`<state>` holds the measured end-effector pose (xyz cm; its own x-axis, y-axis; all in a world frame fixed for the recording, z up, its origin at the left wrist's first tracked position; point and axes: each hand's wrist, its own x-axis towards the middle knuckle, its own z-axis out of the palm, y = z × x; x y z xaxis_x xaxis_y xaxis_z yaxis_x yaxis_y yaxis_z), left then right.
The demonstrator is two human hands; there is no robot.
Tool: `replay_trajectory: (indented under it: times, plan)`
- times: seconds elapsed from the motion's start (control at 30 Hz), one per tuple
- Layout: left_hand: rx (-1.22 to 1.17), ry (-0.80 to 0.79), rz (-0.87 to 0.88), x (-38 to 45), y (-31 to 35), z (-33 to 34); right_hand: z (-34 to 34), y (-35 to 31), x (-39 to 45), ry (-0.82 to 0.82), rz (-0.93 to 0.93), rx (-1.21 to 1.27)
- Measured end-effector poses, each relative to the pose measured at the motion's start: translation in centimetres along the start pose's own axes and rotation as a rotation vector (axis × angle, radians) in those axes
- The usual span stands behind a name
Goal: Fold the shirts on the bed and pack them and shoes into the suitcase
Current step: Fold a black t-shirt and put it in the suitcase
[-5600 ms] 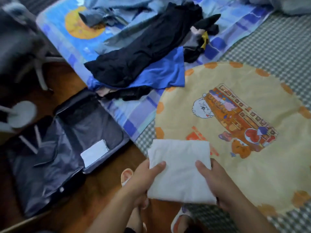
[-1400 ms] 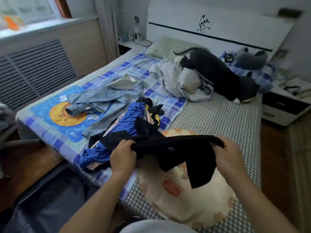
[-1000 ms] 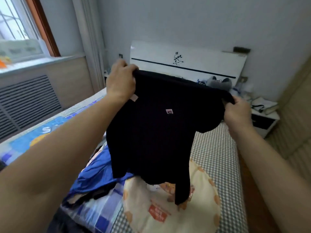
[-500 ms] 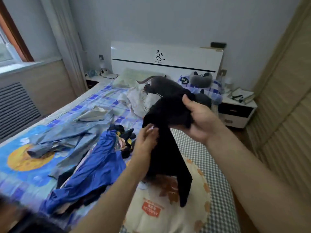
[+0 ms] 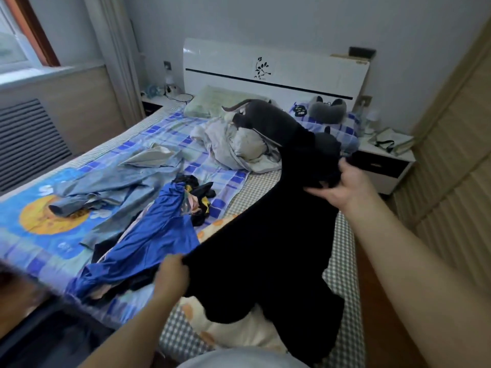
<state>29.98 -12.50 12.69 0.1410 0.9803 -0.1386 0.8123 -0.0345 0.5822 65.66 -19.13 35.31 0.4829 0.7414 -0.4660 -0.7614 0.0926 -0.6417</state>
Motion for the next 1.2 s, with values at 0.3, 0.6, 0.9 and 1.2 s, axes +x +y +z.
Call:
replay_trajectory:
  times: [0.3, 0.6, 0.9, 1.2]
  plan:
    - [0.065, 0.814, 0.179, 10.0, 11.6, -27.2, 5.9, -5.9, 3.9, -0.212, -0.152, 0.073]
    - [-0.218, 0.605, 0.398, 3.2, 9.4, -29.2, 0.8, -6.0, 7.6, -0.085, -0.053, -0.001]
    - [-0.055, -0.322, 0.444, -5.7, 6.4, -7.7, -14.1, 12.7, 5.6, 0.484, 0.067, -0.714]
    - [-0.518, -0.551, 0.067, -7.3, 10.5, 4.8, -12.1, 22.7, -6.1, -0.107, 0.032, -0.972]
